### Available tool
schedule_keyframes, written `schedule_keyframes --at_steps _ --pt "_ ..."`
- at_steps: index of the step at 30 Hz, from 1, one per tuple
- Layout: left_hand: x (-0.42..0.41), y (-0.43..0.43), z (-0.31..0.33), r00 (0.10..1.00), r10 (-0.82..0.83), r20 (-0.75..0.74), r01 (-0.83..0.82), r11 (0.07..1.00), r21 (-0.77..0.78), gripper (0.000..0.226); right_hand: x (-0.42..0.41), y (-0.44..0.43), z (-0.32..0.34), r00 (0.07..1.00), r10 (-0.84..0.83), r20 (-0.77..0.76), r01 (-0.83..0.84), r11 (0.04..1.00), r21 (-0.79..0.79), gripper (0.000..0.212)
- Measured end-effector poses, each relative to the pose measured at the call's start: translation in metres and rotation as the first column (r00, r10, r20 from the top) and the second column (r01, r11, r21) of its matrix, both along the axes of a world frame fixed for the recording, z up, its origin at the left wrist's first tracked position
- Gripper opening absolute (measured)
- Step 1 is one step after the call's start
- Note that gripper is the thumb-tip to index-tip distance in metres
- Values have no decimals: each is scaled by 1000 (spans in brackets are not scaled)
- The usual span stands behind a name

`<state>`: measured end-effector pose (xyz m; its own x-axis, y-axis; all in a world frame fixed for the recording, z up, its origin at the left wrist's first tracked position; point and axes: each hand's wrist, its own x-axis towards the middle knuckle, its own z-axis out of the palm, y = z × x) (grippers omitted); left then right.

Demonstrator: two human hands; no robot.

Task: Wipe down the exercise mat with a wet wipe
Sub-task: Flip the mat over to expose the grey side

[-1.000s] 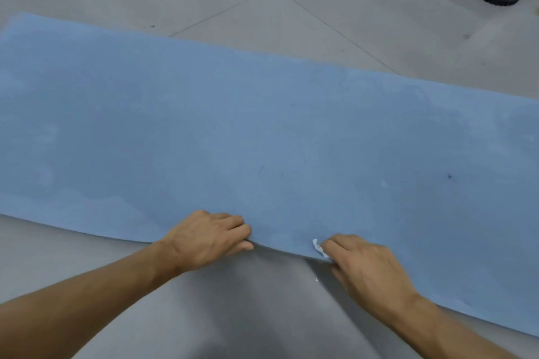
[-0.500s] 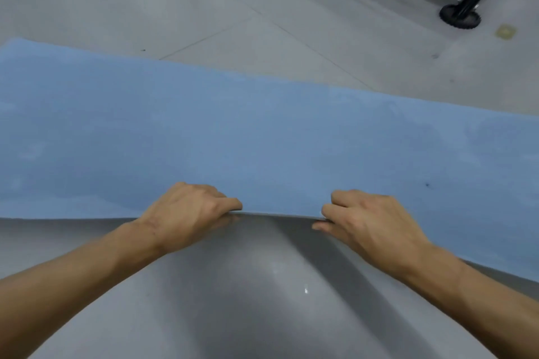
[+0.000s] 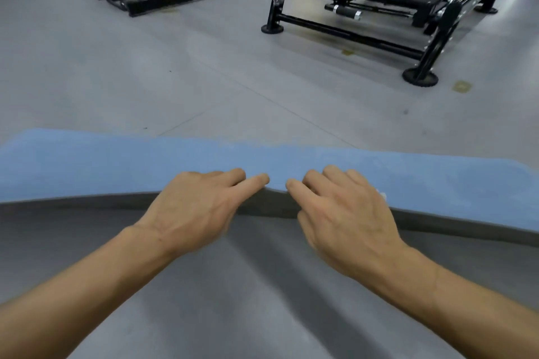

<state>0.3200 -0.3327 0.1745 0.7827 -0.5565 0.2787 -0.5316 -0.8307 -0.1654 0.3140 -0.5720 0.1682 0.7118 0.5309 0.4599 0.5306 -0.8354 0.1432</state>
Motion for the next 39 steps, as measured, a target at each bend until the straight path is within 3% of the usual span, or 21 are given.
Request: schedule_keyframes --at_steps 9,25,31,36,39 --pt "33 -11 53 992 -24 121 25 1000 -7 50 53 0 49 952 43 304 -61 997 51 38" --pt "73 -30 227 814 -101 572 92 995 44 42 78 -16 230 785 30 619 -56 998 22 33" --pt "77 -42 278 761 -112 640 109 993 44 40 71 -16 272 773 -43 633 24 999 39 5" --pt "60 -56 319 719 -150 679 182 983 24 26 55 -25 312 755 -1 655 -73 994 86 21" --pt "42 -63 338 721 -200 664 249 968 21 33 45 -38 327 733 65 677 -142 988 59 33"
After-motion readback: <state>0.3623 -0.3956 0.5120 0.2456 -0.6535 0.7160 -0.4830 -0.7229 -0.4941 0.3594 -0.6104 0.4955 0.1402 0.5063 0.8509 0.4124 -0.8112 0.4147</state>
